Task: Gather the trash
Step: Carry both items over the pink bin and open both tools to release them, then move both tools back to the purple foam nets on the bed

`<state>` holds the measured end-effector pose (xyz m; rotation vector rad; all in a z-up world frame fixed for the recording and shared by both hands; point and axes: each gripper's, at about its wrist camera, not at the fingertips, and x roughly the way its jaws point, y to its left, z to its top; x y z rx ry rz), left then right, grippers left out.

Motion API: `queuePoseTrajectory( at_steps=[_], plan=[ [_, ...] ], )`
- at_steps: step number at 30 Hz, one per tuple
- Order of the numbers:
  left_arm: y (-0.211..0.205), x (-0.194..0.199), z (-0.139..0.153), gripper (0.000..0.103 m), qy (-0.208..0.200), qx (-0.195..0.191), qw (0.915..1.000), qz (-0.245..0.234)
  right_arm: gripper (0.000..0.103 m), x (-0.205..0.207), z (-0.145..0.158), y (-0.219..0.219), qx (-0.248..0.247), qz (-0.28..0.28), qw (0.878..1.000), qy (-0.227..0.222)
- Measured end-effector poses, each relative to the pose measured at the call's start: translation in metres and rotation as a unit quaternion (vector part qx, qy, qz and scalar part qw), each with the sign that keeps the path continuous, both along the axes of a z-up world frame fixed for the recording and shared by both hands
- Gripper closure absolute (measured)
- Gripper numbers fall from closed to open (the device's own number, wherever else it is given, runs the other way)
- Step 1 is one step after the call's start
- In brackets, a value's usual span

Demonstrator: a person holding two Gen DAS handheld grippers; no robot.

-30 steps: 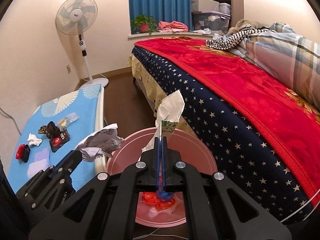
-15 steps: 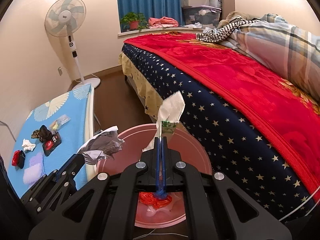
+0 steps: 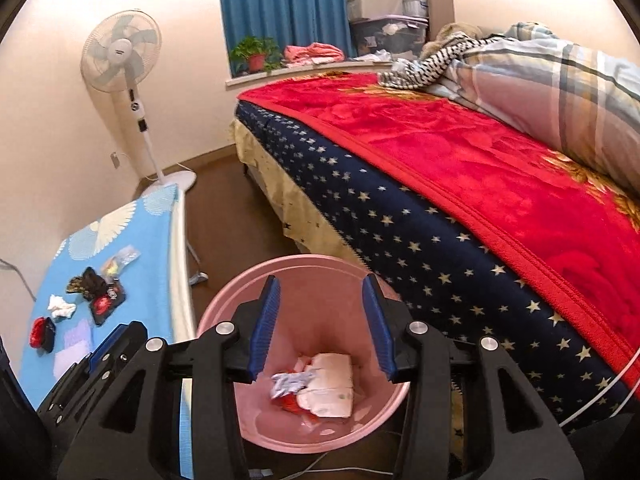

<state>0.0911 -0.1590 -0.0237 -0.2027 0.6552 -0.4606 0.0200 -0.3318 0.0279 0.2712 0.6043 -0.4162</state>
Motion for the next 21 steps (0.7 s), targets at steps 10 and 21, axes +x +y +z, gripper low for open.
queuePoseTrajectory(
  at_steps=[10, 21],
  plan=[
    [0.057, -0.017, 0.015, 0.068, -0.021, 0.009, 0.9984, 0.051, 0.059, -0.005, 0.01, 0.052, 0.012, 0.079, 0.996, -0.044],
    [0.14, -0.016, 0.0, 0.068, 0.004, 0.02, 0.987, 0.159, 0.063, 0.018, -0.002, 0.111, 0.037, 0.165, 0.984, -0.056]
  ],
)
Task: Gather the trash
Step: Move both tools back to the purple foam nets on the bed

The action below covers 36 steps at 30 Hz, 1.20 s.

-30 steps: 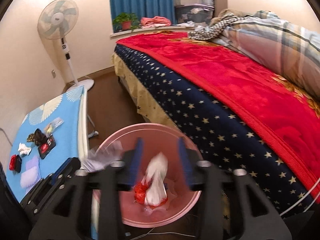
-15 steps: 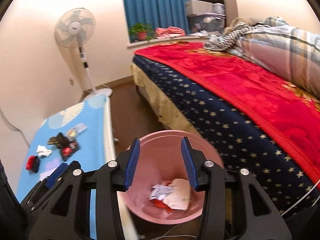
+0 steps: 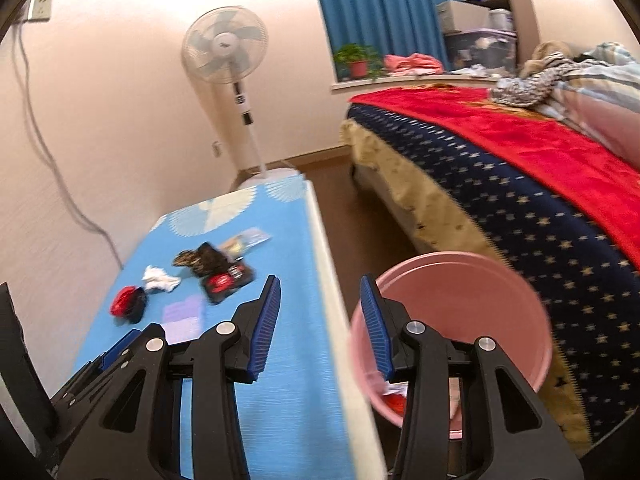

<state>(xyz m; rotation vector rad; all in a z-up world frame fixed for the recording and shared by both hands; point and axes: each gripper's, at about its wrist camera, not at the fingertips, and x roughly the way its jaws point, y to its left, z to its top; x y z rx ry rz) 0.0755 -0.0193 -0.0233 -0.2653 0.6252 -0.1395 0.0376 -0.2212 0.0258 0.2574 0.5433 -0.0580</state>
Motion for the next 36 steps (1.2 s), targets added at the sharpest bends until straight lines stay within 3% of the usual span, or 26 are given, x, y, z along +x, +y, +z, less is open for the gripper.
queuePoseTrajectory(
  at_steps=[9, 13, 15, 26, 36],
  plan=[
    [0.053, 0.009, -0.028, 0.068, 0.039, -0.012, 0.9955, 0.086, 0.068, 0.035, -0.038, 0.037, 0.04, 0.071, 0.996, 0.023],
    [0.057, 0.019, -0.04, 0.067, 0.053, -0.003, 0.9941, 0.094, 0.068, 0.046, -0.05, 0.054, 0.05, 0.102, 0.993, 0.032],
    [0.061, 0.024, -0.047, 0.063, 0.062, -0.011, 0.993, 0.1, 0.068, 0.052, -0.055, 0.061, 0.058, 0.116, 0.991, 0.036],
    [0.062, 0.04, -0.061, 0.063, 0.074, -0.037, 0.9931, 0.083, 0.067, 0.076, -0.089, 0.087, 0.082, 0.169, 0.978, 0.089],
    [0.06, 0.044, -0.066, 0.09, 0.081, -0.044, 0.9934, 0.068, 0.069, 0.089, -0.116, 0.116, 0.067, 0.21, 0.964, 0.151]
  ],
)
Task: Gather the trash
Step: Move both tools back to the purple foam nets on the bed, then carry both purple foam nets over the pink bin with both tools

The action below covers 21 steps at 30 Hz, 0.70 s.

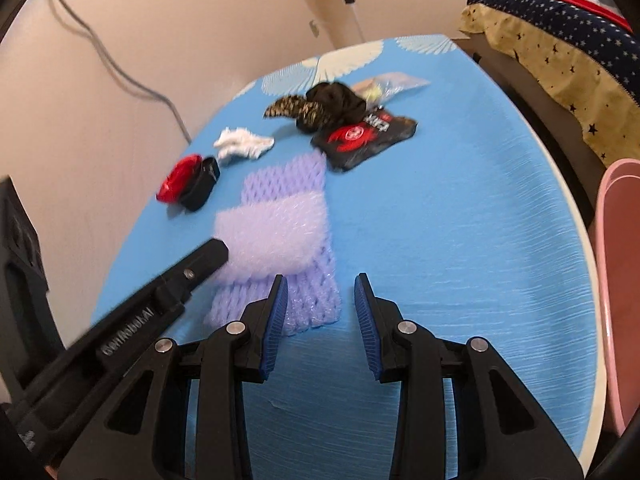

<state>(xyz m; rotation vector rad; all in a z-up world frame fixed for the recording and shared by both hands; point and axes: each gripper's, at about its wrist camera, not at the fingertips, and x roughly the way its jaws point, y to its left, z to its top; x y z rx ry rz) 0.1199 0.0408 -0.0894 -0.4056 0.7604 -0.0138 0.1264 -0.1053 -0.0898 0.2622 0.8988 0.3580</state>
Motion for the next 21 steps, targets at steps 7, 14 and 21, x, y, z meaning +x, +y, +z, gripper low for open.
queuePoseTrajectory(
  at_steps=[7, 14, 21],
  plan=[
    [-0.001, -0.002, 0.005, 0.096, -0.007, 0.003, 1.0, -0.001, 0.093, -0.003, 0.001, 0.002, -0.012, 0.011, 1.0, -0.007],
    [0.0, -0.011, 0.022, 0.097, -0.031, 0.014, 0.9994, 0.004, 0.094, -0.011, 0.016, -0.011, -0.02, -0.009, 0.999, -0.027],
    [0.0, -0.026, 0.04, 0.097, -0.054, 0.024, 0.9982, 0.008, 0.094, -0.025, 0.037, -0.03, -0.04, -0.045, 0.997, -0.057]
  ],
)
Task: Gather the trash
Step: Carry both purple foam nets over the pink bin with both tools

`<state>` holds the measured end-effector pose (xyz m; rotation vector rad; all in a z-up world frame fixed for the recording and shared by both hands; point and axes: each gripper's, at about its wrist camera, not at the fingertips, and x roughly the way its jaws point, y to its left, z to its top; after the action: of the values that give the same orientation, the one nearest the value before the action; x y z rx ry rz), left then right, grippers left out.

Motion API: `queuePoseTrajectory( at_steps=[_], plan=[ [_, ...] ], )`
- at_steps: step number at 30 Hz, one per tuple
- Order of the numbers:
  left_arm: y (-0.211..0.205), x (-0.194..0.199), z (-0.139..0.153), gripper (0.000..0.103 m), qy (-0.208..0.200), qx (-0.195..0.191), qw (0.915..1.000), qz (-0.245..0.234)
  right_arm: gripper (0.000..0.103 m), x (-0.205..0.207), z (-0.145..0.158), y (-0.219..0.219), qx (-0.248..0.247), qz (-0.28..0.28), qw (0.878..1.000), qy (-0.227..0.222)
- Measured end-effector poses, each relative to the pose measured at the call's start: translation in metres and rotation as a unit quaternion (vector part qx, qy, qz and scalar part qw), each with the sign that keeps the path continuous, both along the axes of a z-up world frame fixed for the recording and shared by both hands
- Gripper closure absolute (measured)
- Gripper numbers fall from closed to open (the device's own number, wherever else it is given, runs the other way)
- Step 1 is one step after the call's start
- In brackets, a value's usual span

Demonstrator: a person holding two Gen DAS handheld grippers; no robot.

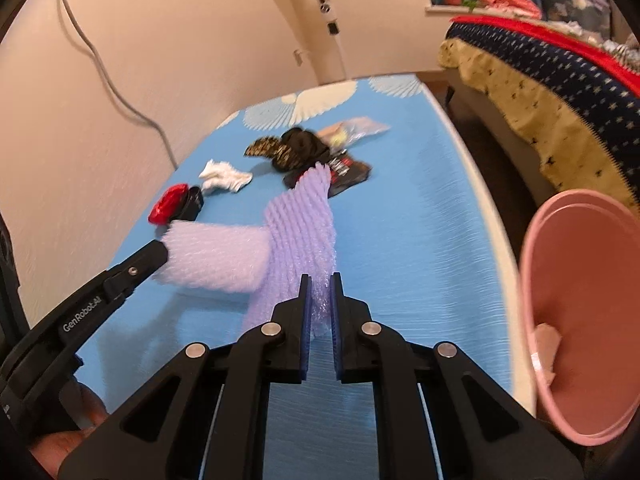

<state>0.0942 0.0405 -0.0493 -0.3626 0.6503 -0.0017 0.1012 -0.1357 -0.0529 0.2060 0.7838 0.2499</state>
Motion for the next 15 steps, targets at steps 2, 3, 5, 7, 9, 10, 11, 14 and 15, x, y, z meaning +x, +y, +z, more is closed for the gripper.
queuePoseTrajectory(
  at_steps=[2, 3, 5, 7, 9, 10, 11, 14, 15],
  plan=[
    [-0.001, -0.004, 0.005, 0.097, -0.005, 0.004, 1.0, 0.0, 0.094, -0.006, 0.007, -0.006, -0.007, -0.006, 1.0, -0.011],
    [-0.001, -0.006, 0.007, 0.097, -0.007, 0.007, 0.9999, -0.001, 0.094, -0.009, 0.011, -0.009, -0.008, -0.01, 1.0, -0.015],
    [-0.005, -0.011, 0.012, 0.097, -0.013, 0.018, 0.9997, -0.004, 0.094, -0.015, 0.018, -0.014, -0.013, -0.018, 0.999, -0.024],
    [-0.01, -0.016, 0.018, 0.097, -0.02, 0.026, 0.9994, -0.009, 0.094, -0.023, 0.026, -0.021, -0.018, -0.026, 0.999, -0.032],
    [-0.013, -0.02, 0.022, 0.097, -0.024, 0.031, 0.9991, -0.013, 0.094, -0.03, 0.032, -0.026, -0.022, -0.033, 0.998, -0.039],
    [-0.015, -0.023, 0.024, 0.097, -0.027, 0.034, 0.9989, -0.016, 0.094, -0.033, 0.036, -0.029, -0.025, -0.037, 0.998, -0.043],
    [-0.017, -0.026, 0.027, 0.097, -0.029, 0.036, 0.9987, -0.019, 0.094, -0.036, 0.039, -0.03, -0.027, -0.039, 0.998, -0.047],
    [-0.021, -0.033, 0.032, 0.097, -0.036, 0.041, 0.9981, -0.027, 0.094, -0.047, 0.049, -0.035, -0.037, -0.048, 0.996, -0.058],
    [-0.023, -0.035, 0.035, 0.097, -0.039, 0.043, 0.9979, -0.03, 0.094, -0.051, 0.053, -0.038, -0.038, -0.052, 0.996, -0.063]
  ],
)
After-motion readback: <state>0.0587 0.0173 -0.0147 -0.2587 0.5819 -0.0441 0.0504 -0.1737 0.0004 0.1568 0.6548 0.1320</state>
